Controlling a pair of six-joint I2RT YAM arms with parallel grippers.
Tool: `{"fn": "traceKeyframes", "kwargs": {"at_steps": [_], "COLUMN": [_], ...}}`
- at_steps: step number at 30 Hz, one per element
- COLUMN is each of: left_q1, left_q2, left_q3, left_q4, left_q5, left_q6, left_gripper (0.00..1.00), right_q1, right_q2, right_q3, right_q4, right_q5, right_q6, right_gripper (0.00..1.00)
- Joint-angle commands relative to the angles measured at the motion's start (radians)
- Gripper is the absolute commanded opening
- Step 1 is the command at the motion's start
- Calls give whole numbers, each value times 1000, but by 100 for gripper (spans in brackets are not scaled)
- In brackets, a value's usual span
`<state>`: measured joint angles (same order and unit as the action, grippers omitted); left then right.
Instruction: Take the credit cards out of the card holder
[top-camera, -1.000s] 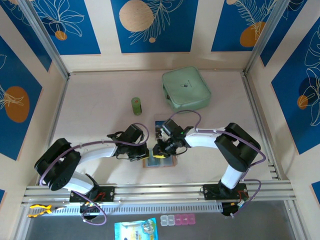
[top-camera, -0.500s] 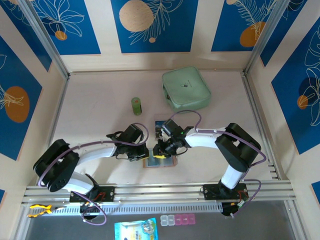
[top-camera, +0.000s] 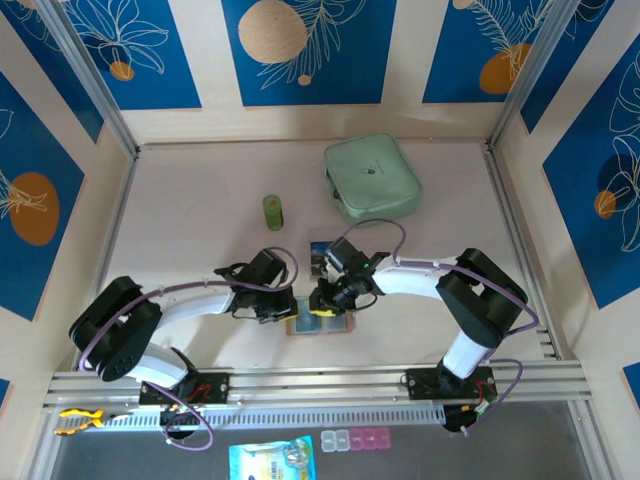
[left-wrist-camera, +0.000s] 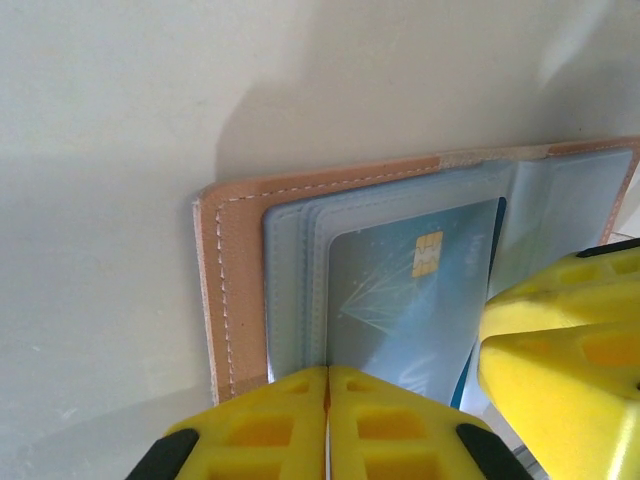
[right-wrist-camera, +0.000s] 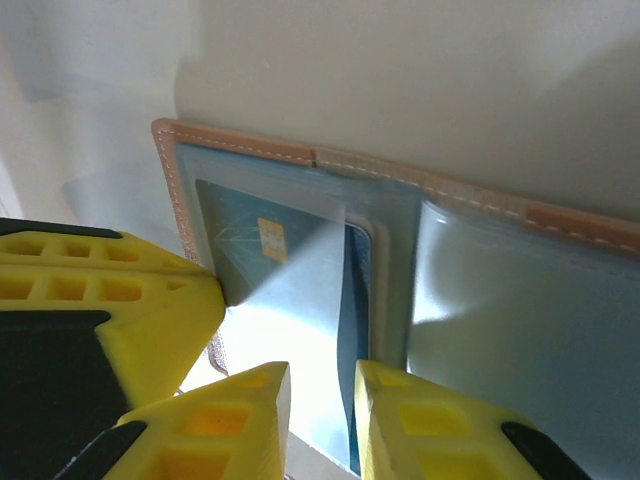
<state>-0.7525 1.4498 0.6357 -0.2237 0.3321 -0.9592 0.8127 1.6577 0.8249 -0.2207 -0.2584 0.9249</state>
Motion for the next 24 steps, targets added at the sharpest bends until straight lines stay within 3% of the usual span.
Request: {"fn": "traceKeyframes", "kwargs": {"at_steps": [1, 14, 24], "left_q1": [5, 6, 6], "left_q2": [17, 19, 1], "left_q3": [-4, -4, -1], "left_q4": [-42, -30, -40], "left_q5": [-14, -7, -13], "left_q6": [21, 17, 17], "left_gripper": [8, 7, 9], "right_q1": [-3, -3, 0], "right_q2": [3, 44, 11], "right_q3": [1, 3, 23], "right_q4": [-13, 26, -97], "right_q5": [-3, -34, 69], "right_q6": [-5, 2, -31], "right_gripper": [25, 22, 25]}}
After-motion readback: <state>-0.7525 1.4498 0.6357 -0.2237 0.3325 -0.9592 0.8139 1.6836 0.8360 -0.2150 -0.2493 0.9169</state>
